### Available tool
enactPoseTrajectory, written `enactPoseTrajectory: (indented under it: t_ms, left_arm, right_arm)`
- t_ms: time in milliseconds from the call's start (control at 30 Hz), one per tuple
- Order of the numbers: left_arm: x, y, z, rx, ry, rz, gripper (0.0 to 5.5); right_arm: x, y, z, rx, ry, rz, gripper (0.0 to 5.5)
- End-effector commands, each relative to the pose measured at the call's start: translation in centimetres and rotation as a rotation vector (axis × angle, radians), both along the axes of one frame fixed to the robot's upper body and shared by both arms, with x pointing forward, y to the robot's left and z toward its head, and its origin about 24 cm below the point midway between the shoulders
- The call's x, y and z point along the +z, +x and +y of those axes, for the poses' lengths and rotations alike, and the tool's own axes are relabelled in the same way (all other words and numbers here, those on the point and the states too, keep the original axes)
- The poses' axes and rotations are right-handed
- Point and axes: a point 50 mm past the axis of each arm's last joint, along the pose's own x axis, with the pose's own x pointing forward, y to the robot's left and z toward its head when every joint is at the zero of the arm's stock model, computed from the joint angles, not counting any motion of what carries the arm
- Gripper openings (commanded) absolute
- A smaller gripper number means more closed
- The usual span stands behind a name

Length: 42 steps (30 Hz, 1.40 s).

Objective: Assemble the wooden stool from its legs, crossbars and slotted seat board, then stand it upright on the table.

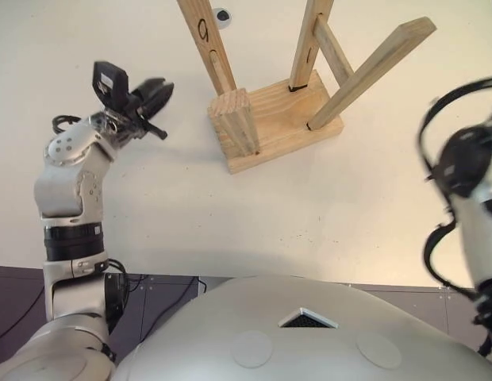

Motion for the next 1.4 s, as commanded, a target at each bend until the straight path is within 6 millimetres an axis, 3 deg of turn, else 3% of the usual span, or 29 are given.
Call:
enactPoseTrajectory:
  t_ms: [33, 100, 200, 300, 367, 567, 800, 1000, 1233, 1300, 1400]
  left_arm:
    - [0.3, -2.1, -2.1, -0.218, 0.042, 0.045, 1.68]
    - [0.6, -2.4, -3.2, -0.266, 0.03, 0.037, 2.06]
    - [0.8, -2.4, -4.4, -0.31, 0.026, 0.027, 2.46]
    - [0.8, -2.1, -5.2, -0.348, 0.023, 0.031, 2.68]
    - [0.6, -2.2, -5.8, -0.382, 0.026, 0.041, 2.68]
    - [0.1, -2.1, -6.8, -0.412, 0.014, 0.054, 2.68]
    - [-0.9, -2.8, -7.3, -0.467, 0.018, 0.117, 2.68]
    - [-1.1, -1.8, -7.4, -0.42, 0.003, 0.09, 2.68]
    - [-1.4, -1.9, -5.3, -0.457, 0.061, 0.132, 1.89]
    - [-1.4, -2.4, -4.5, -0.486, 0.077, 0.164, 1.62]
    - [-1.3, -2.2, -3.3, -0.492, 0.086, 0.181, 1.23]
  right_arm:
    - [-4.2, 2.7, -8.7, -0.24, -0.142, 0.153, 2.53]
    - [-9.7, 3.6, -10.8, -0.262, -0.347, 0.251, 2.94]
    - [-17.6, 2.6, -11.4, -0.093, -0.578, 0.405, 3.43]
    - [-22.8, 0.3, -10.2, 0.165, -0.678, 0.576, 3.95]
    - [-24.7, -1.1, -9.0, 0.311, -0.712, 0.643, 3.95]
    - [-26.5, -1.8, -6.1, 0.442, -0.656, 0.65, 3.95]
    - [-27.3, -1.4, -3.4, 0.494, -0.519, 0.608, 3.95]
    - [-27.4, -3.4, -1.9, 0.659, -0.513, 0.642, 3.95]
    - [-27.3, -5.2, -1.4, 0.729, -0.528, 0.674, 3.06]
    - [-27.9, -4.9, -1.2, 0.681, -0.537, 0.665, 2.76]
    - [-28.5, -4.1, -1.0, 0.616, -0.543, 0.636, 2.73]
